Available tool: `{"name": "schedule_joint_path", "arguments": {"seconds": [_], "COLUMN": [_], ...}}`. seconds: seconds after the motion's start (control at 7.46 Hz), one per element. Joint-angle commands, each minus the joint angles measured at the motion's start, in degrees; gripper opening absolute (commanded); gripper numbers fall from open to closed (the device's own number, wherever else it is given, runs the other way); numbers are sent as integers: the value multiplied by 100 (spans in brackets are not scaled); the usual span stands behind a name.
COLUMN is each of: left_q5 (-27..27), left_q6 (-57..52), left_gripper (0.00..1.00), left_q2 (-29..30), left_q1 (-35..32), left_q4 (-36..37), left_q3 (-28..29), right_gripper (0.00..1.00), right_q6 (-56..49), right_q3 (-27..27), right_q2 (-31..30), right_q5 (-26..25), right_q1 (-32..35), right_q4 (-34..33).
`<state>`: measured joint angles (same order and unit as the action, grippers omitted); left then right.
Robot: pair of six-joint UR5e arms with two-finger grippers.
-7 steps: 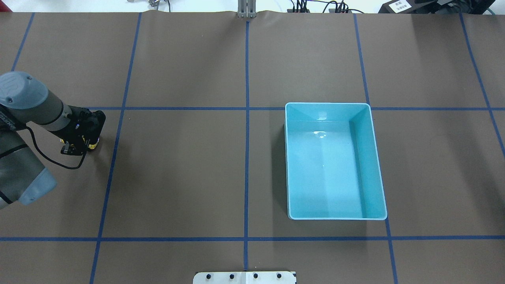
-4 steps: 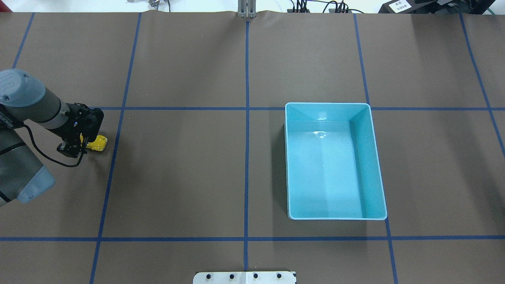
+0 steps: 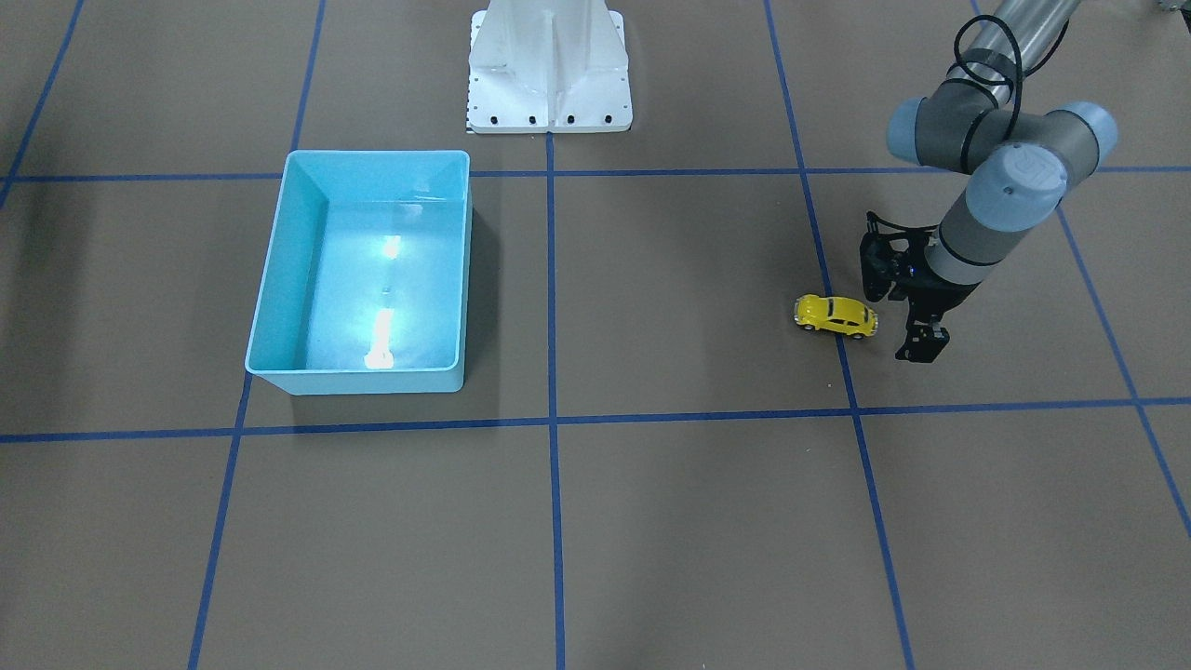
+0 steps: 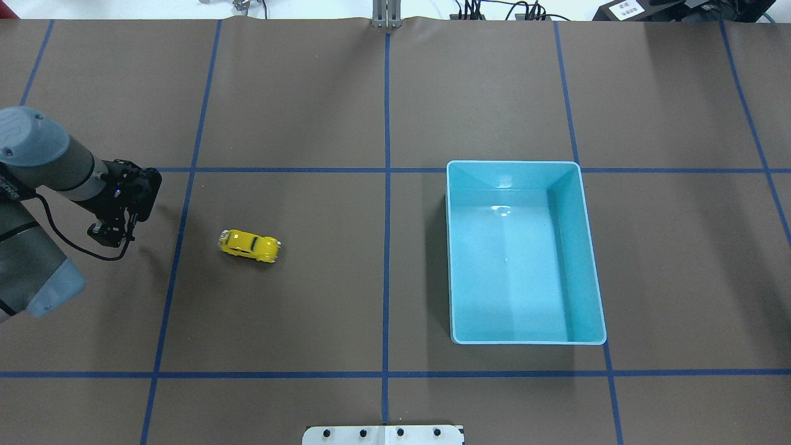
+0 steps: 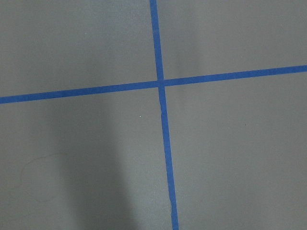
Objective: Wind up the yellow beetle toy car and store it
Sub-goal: 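Lift the left gripper off, releasing the car to roll toward the bin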
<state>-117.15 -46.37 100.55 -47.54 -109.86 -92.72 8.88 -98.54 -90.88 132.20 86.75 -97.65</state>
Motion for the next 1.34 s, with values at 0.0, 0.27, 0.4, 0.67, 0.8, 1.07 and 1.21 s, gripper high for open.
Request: {"name": "schedule_joint_path", "arguments": {"seconds": [0.0,0.27,0.4,0.67,0.8,1.07,1.21], "left_q5": [8,17,-26,-743,-1148,-1169,-1187], "left_q6": [5,75,415,1860,3035,4048,4057], "left_gripper": [100,100,100,100,100,100,100], "left_q2": [-9,-18,-9,17,18,0,-35], "left_q1": [-18,-429,-727,-1333,-1615,-2107,-2388], "left_q4": [0,79,358,1060,1333,1362,1380], "left_q3": [-26,-36,-88,-123,-123,-132,-80], "right_gripper": [100,100,100,100,100,100,100], "right_q6": [0,0,0,9,9,9,17], "right_q3": [-8,1,1,53,115,133,185], "right_q2": [-9,0,-9,0,9,61,236], "right_q5": [7,7,7,-19,7,34,34], "right_q1": [0,0,0,0,0,0,-52], "right_q4": [0,0,9,18,26,18,-26]}}
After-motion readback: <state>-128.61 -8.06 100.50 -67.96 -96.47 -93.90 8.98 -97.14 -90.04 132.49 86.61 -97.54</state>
